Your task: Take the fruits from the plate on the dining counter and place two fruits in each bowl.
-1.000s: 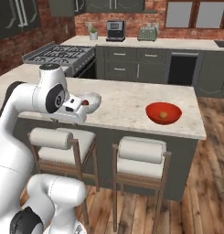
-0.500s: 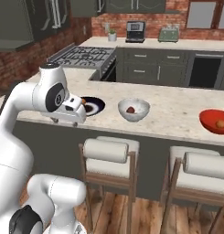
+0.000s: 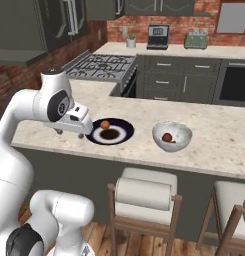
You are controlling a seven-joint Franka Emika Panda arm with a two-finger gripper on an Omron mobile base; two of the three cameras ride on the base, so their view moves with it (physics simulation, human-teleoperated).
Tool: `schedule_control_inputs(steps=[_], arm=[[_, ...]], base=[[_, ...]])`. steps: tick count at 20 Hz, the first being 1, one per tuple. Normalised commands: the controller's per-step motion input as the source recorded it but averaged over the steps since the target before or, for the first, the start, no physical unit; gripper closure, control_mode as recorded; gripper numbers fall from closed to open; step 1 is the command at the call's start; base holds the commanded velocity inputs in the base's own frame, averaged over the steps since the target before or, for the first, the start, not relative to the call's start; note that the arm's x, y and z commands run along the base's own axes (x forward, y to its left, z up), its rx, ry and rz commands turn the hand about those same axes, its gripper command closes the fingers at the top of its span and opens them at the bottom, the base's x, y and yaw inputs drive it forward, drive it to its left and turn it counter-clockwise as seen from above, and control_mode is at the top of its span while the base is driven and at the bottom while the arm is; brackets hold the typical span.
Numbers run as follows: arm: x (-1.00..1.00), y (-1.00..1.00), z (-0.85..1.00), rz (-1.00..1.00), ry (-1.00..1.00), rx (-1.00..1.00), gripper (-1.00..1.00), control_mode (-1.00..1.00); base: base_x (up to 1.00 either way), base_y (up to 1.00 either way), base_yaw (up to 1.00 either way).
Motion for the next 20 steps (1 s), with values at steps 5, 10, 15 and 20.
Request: schedule_control_inputs(steps=[5, 10, 15, 20], arm=[[0.0, 0.0, 0.0, 0.0, 0.0, 0.0, -1.0, 1.0], [0.0, 0.0, 0.0, 0.0, 0.0, 0.0, -1.0, 1.0], [0.96, 0.12, 0.0, 0.0, 0.0, 0.0, -1.0, -1.0], [1.0, 0.17, -0.16, 0.0, 0.01, 0.0, -1.0, -1.0]], base=[[0.65, 0.02, -0.01], [0.58, 0.01, -0.05], [0.0, 0.0, 0.0], [0.0, 0.0, 0.0]])
